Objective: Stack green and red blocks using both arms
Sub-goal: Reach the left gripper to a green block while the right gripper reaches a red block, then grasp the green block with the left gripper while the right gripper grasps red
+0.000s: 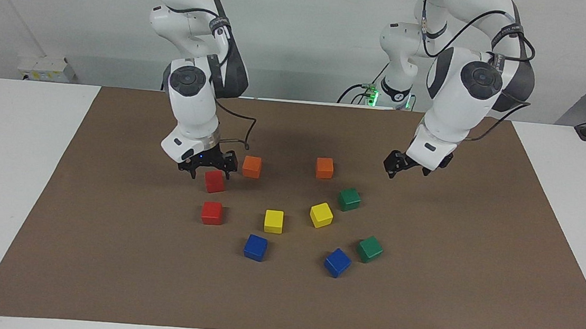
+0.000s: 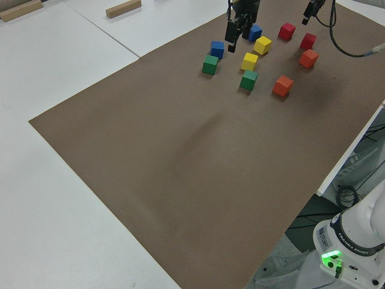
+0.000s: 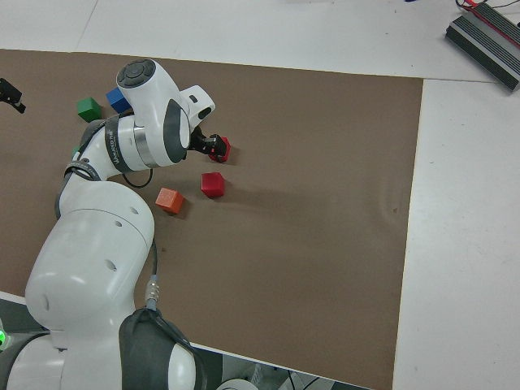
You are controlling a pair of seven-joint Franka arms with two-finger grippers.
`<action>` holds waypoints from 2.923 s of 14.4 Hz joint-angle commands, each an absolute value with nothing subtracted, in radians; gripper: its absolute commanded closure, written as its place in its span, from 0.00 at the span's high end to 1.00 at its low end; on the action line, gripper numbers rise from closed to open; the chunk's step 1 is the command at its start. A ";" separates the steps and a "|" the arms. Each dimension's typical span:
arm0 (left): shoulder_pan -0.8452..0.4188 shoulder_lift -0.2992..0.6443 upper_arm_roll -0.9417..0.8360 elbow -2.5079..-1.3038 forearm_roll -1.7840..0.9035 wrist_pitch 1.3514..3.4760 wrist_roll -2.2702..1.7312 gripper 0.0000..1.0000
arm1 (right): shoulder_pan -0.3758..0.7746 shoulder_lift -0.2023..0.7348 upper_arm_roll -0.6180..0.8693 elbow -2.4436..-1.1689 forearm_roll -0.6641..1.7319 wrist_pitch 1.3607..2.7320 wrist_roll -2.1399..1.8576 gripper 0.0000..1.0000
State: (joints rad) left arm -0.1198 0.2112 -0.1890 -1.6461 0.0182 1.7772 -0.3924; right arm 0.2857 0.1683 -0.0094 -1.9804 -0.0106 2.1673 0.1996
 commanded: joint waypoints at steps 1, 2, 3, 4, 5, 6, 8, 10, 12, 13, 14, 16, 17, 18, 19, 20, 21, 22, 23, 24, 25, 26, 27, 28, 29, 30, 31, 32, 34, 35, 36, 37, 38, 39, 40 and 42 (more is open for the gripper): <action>-0.124 0.199 -0.181 -1.739 0.035 1.868 -0.394 1.00 | 0.284 0.135 -0.014 -2.051 0.003 2.235 0.117 1.00; -0.120 0.205 -0.181 -1.752 0.034 1.899 -0.397 1.00 | 0.284 0.133 -0.014 -2.071 0.005 2.253 0.091 1.00; -0.120 0.219 -0.181 -1.752 0.031 1.919 -0.412 1.00 | 0.284 0.135 -0.014 -2.085 0.003 2.276 0.084 1.00; -0.120 0.227 -0.181 -1.750 0.026 1.925 -0.441 1.00 | 0.284 0.135 -0.014 -2.092 0.003 2.290 0.084 1.00; -0.127 0.236 -0.181 -1.749 0.025 1.939 -0.480 1.00 | 0.284 0.137 -0.014 -2.094 0.003 2.290 0.084 1.00; -0.133 0.247 -0.181 -1.746 0.025 1.959 -0.521 1.00 | 0.282 0.137 -0.014 -2.094 0.003 2.290 0.084 1.00; -0.191 0.277 -0.181 -1.741 0.020 2.002 -0.631 1.00 | 0.282 0.137 -0.014 -2.094 0.003 2.290 0.083 1.00; -0.236 0.333 -0.179 -1.724 0.023 2.040 -0.730 1.00 | 0.275 0.137 -0.014 -2.095 0.003 2.292 0.080 1.00; -0.264 0.371 -0.179 -1.732 0.031 2.092 -0.797 1.00 | 0.270 0.135 -0.015 -2.102 0.005 2.292 0.077 1.00; -0.273 0.379 -0.179 -1.736 0.031 2.101 -0.799 1.00 | 0.270 0.133 -0.015 -2.109 0.003 2.292 0.077 1.00; -0.273 0.380 -0.179 -1.740 0.031 2.100 -0.798 1.00 | 0.270 0.130 -0.015 -2.114 0.003 2.292 0.077 1.00; -0.275 0.377 -0.179 -1.759 0.032 2.100 -0.799 1.00 | 0.270 0.126 -0.015 -2.120 0.005 2.292 0.077 1.00; -0.275 0.376 -0.179 -1.766 0.032 2.102 -0.799 1.00 | 0.270 0.127 -0.015 -2.120 0.005 2.290 0.077 1.00; -0.275 0.374 -0.179 -1.776 0.032 2.103 -0.801 1.00 | 0.270 0.132 -0.015 -2.121 0.003 2.290 0.080 1.00; -0.275 0.371 -0.179 -1.787 0.032 2.105 -0.801 1.00 | 0.270 0.136 -0.014 -2.121 0.005 2.292 0.083 1.00; -0.276 0.371 -0.179 -1.793 0.032 2.112 -0.804 1.00 | 0.270 0.140 -0.015 -2.121 0.005 2.292 0.081 1.00; -0.278 0.371 -0.179 -1.802 0.032 2.121 -0.805 1.00 | 0.270 0.140 -0.015 -2.121 0.005 2.295 0.080 1.00; -0.293 0.370 -0.179 -1.813 0.032 2.126 -0.804 1.00 | 0.270 0.140 -0.015 -2.125 0.005 2.298 0.078 1.00; -0.295 0.367 -0.179 -1.824 0.032 2.129 -0.798 1.00 | 0.270 0.138 -0.014 -2.131 0.005 2.302 0.077 1.00; -0.295 0.367 -0.179 -1.830 0.032 2.129 -0.793 1.00 | 0.270 0.138 -0.014 -2.137 0.005 2.316 0.077 1.00; -0.295 0.364 -0.181 -1.842 0.032 2.134 -0.792 1.00 | 0.270 0.138 -0.015 -2.141 0.005 2.319 0.077 1.00; -0.296 0.364 -0.181 -1.856 0.032 2.149 -0.793 1.00 | 0.270 0.143 -0.014 -2.144 0.005 2.321 0.078 1.00; -0.298 0.362 -0.181 -1.867 0.032 2.166 -0.793 1.00 | 0.271 0.146 -0.014 -2.149 0.005 2.322 0.080 1.00; -0.298 0.364 -0.181 -1.867 0.032 2.172 -0.793 1.00 | 0.272 0.149 -0.014 -2.151 0.005 2.332 0.078 1.00; -0.298 0.367 -0.181 -1.868 0.032 2.172 -0.795 1.00 | 0.272 0.149 -0.015 -2.157 0.005 2.336 0.078 1.00; -0.298 0.368 -0.181 -1.871 0.032 2.175 -0.795 1.00 | 0.273 0.146 -0.014 -2.163 0.003 2.338 0.080 1.00; -0.298 0.368 -0.181 -1.874 0.032 2.177 -0.793 1.00 | 0.273 0.144 -0.014 -2.172 0.005 2.350 0.078 1.00; -0.298 0.368 -0.181 -1.875 0.032 2.178 -0.793 1.00 | 0.273 0.141 -0.015 -2.180 0.003 2.361 0.078 1.00; -0.302 0.367 -0.181 -1.881 0.032 2.175 -0.793 1.00 | 0.276 0.147 -0.014 -2.184 0.005 2.362 0.081 1.00; -0.316 0.365 -0.179 -1.885 0.032 2.175 -0.793 0.93 | 0.279 0.150 -0.014 -2.184 0.005 2.364 0.083 1.00; -0.319 0.364 -0.179 -1.890 0.032 2.175 -0.795 0.86 | 0.279 0.152 -0.014 -2.184 0.005 2.364 0.084 1.00; -0.319 0.362 -0.179 -1.897 0.032 2.175 -0.793 0.77 | 0.282 0.152 -0.014 -2.184 0.005 2.365 0.086 1.00; -0.321 0.361 -0.179 -1.904 0.032 2.177 -0.793 0.69 | 0.282 0.152 -0.014 -2.184 0.003 2.373 0.087 1.00; -0.322 0.360 -0.179 -1.904 0.032 2.174 -0.793 0.47 | 0.282 0.152 -0.014 -2.184 0.003 2.379 0.089 1.00; -0.327 0.359 -0.179 -1.899 0.034 2.166 -0.787 0.24 | 0.282 0.155 -0.014 -2.186 0.003 2.385 0.087 1.00; -0.311 0.347 -0.170 -1.890 0.034 2.146 -0.737 0.00 | 0.282 0.164 -0.014 -2.186 0.005 2.391 0.090 1.00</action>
State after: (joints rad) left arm -0.3098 0.3927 -0.1924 -1.8586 0.0199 2.1500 -0.7738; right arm 0.2837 0.1582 -0.0143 -2.1714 -0.0106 2.3597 0.1114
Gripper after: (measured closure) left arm 0.449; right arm 0.000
